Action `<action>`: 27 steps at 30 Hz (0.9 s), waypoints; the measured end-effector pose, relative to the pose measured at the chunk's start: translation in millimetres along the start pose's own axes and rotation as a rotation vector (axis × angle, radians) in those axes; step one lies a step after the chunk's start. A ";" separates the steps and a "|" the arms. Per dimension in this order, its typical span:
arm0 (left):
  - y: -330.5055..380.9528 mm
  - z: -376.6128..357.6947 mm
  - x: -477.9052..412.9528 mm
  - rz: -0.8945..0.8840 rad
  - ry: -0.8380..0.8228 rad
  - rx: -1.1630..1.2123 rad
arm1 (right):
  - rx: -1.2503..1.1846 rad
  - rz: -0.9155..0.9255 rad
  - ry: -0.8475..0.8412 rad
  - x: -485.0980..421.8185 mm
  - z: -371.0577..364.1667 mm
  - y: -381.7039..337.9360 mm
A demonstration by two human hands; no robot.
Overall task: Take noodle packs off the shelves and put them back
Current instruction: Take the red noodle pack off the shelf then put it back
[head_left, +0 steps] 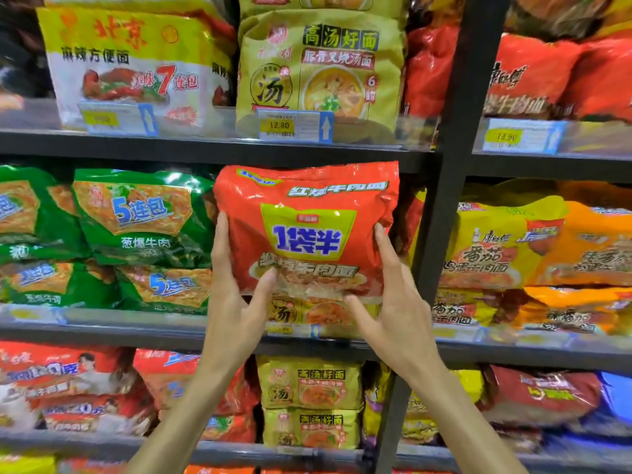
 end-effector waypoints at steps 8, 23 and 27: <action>-6.5 5.4 -3.0 0.033 -0.105 0.007 | 0.053 -0.065 -0.114 -7.0 2.0 -10.1; 4.5 36.1 6.7 0.036 -0.276 0.203 | -0.292 -0.191 -0.037 6.7 16.0 -63.1; 12.0 55.8 25.3 0.024 -0.330 0.223 | -0.302 -0.215 0.002 26.0 25.7 -96.2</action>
Point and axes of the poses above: each hand's wrist, its own x-axis away from the middle knuckle, its own z-axis out of the back of the hand, y = z × x, the point moved 6 cm from there along -x, towards the middle knuckle, and after that the axes turned 14 degrees about z, right-handed, at the moved point
